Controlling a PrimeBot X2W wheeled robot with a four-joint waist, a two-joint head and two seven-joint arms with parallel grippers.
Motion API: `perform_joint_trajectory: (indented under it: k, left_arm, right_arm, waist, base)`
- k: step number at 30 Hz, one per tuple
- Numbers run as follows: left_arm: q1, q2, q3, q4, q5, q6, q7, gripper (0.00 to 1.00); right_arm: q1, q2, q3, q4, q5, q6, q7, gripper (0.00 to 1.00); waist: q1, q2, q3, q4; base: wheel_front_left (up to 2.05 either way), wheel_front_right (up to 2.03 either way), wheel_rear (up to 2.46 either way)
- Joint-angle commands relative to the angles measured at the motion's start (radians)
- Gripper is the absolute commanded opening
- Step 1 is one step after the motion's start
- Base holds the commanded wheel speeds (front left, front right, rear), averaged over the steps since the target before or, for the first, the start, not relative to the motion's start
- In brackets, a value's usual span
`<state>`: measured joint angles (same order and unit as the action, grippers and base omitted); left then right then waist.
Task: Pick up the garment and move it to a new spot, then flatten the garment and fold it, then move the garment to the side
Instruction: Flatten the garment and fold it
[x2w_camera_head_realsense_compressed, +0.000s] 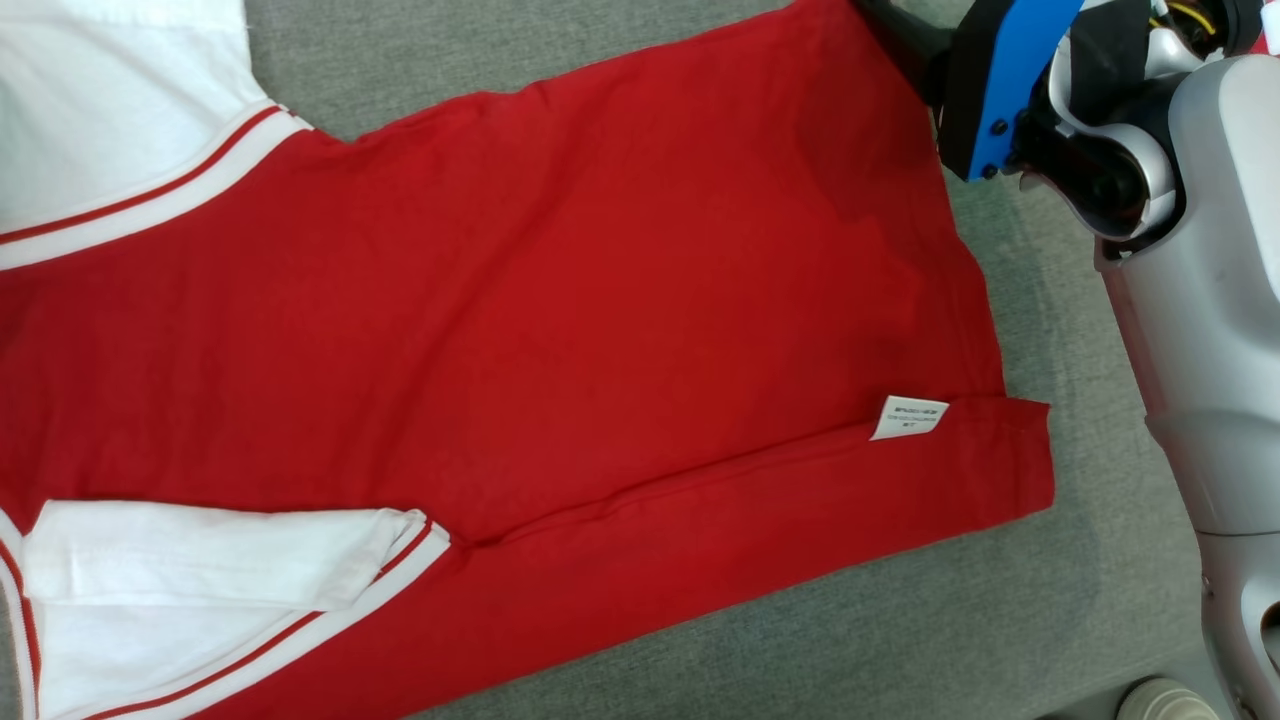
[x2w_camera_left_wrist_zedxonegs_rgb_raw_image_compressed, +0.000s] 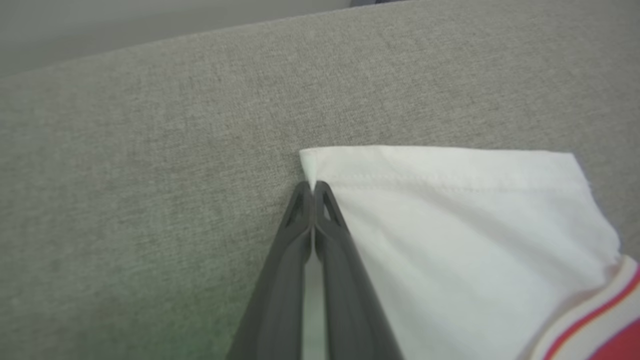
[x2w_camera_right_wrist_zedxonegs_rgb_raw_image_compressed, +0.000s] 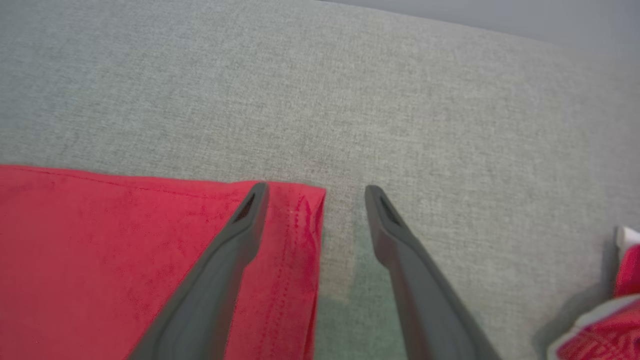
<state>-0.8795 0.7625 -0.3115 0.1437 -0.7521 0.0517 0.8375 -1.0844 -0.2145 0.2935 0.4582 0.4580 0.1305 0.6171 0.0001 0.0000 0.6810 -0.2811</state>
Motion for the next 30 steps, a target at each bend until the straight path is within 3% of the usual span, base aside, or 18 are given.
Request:
perform_joint_trajectory:
  k: [1, 6, 7, 8, 10, 14, 18, 25, 30]
  left_arm:
    - [-0.001, -0.008, -0.009, 0.003, 0.006, -0.005, -0.007, 0.0]
    - [-0.005, -0.041, -0.004, 0.01, -0.017, -0.009, -0.037, 0.0]
    - [-0.007, -0.044, -0.005, 0.013, -0.017, -0.012, -0.043, 0.0]
    - [-0.009, -0.049, -0.005, 0.015, -0.019, -0.013, -0.048, 0.0]
    - [-0.012, -0.06, 0.002, 0.02, -0.022, -0.011, -0.07, 0.0]
    - [-0.015, -0.105, 0.05, 0.028, -0.046, 0.011, -0.166, 0.0]
    - [0.024, -0.159, 0.09, 0.022, -0.071, -0.003, -0.288, 0.0]
    - [0.162, -0.26, 0.113, -0.02, -0.111, -0.105, -0.54, 0.0]
    - [0.299, -0.315, 0.12, -0.068, -0.155, -0.152, -0.672, 0.0]
  right_arm:
    - [-0.009, -0.008, 0.0, 0.017, -0.008, 0.001, 0.01, 1.0]
    - [0.011, -0.018, 0.013, 0.074, 0.004, 0.0, 0.023, 1.0]
    - [0.012, -0.021, 0.024, 0.082, 0.004, 0.0, 0.029, 0.9]
    - [0.012, -0.024, 0.033, 0.087, 0.007, 0.0, 0.03, 0.65]
    - [0.01, -0.025, 0.047, 0.098, 0.018, 0.0, 0.026, 0.0]
    - [0.015, -0.029, 0.075, 0.103, 0.057, 0.001, 0.009, 0.0]
    - [0.014, -0.057, 0.082, 0.097, 0.084, 0.0, -0.051, 0.0]
    - [0.077, -0.136, 0.082, 0.074, 0.128, 0.001, -0.153, 0.0]
    - [0.163, -0.187, 0.072, 0.04, 0.16, 0.001, -0.207, 0.0]
  waist:
    - [-0.0001, 0.0, 0.007, 0.01]
    - [-0.0001, 0.0, 0.016, 0.024]
    - [-0.0001, 0.0, 0.018, 0.025]
    - [-0.0001, 0.0, 0.019, 0.027]
    - [-0.0001, 0.0, 0.02, 0.029]
    - [-0.0001, 0.0, 0.016, 0.036]
    - [-0.0001, 0.0, 0.002, 0.056]
    - [-0.0001, 0.0, -0.075, 0.123]
    - [-0.0001, 0.0, -0.158, 0.171]
  base:
    - [0.0, 0.0, 0.0]
    - [0.0, 0.0, 0.0]
    - [0.0, 0.0, 0.0]
    - [0.0, 0.0, 0.0]
    - [0.0, 0.0, 0.0]
    - [0.0, 0.0, 0.0]
    - [0.0, 0.0, 0.0]
    - [0.0, 0.0, 0.0]
    - [0.0, 0.0, 0.0]
